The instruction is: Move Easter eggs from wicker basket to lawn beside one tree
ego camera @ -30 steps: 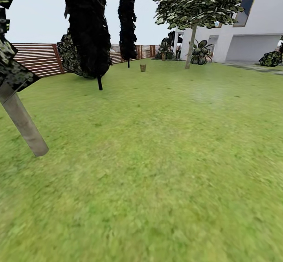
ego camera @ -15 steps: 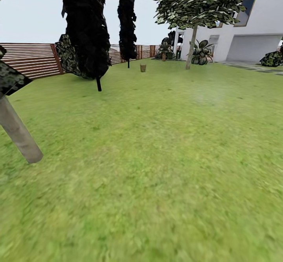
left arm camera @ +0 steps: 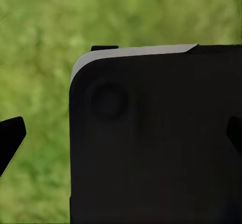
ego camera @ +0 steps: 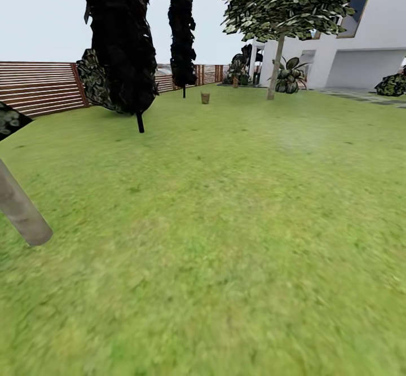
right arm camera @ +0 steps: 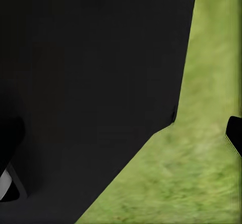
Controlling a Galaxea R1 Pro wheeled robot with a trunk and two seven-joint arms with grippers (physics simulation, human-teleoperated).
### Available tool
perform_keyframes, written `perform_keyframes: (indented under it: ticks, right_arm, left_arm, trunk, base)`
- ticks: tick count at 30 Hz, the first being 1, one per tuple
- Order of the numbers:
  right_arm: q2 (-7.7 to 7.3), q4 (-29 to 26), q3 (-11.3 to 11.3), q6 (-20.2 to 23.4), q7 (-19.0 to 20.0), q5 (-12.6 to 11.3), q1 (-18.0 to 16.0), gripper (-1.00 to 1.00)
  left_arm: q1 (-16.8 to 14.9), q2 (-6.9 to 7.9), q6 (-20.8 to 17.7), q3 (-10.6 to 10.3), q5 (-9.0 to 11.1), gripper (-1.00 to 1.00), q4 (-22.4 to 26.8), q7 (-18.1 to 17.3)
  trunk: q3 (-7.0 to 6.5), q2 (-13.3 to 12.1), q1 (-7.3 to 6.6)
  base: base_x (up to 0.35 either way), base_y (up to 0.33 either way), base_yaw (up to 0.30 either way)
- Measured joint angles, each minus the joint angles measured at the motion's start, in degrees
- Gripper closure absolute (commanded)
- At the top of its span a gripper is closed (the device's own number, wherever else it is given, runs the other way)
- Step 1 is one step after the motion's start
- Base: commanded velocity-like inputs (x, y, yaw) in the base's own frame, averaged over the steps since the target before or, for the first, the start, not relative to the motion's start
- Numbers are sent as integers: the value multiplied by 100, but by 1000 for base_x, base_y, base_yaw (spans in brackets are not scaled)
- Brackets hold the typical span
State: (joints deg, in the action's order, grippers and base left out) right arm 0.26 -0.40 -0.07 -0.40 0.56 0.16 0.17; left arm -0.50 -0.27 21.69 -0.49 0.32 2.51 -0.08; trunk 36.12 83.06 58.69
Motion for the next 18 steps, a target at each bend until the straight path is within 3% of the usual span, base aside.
perform_keyframes:
  ticks: [18]
  right_arm:
    - [-9, 0, 0, 0, 0, 0, 0, -100]
  left_arm:
    - [0, 1, 0, -2, 0, -100, 0, 0]
  trunk:
    - [0, 0, 0]
  base:
    - [340, 0, 0]
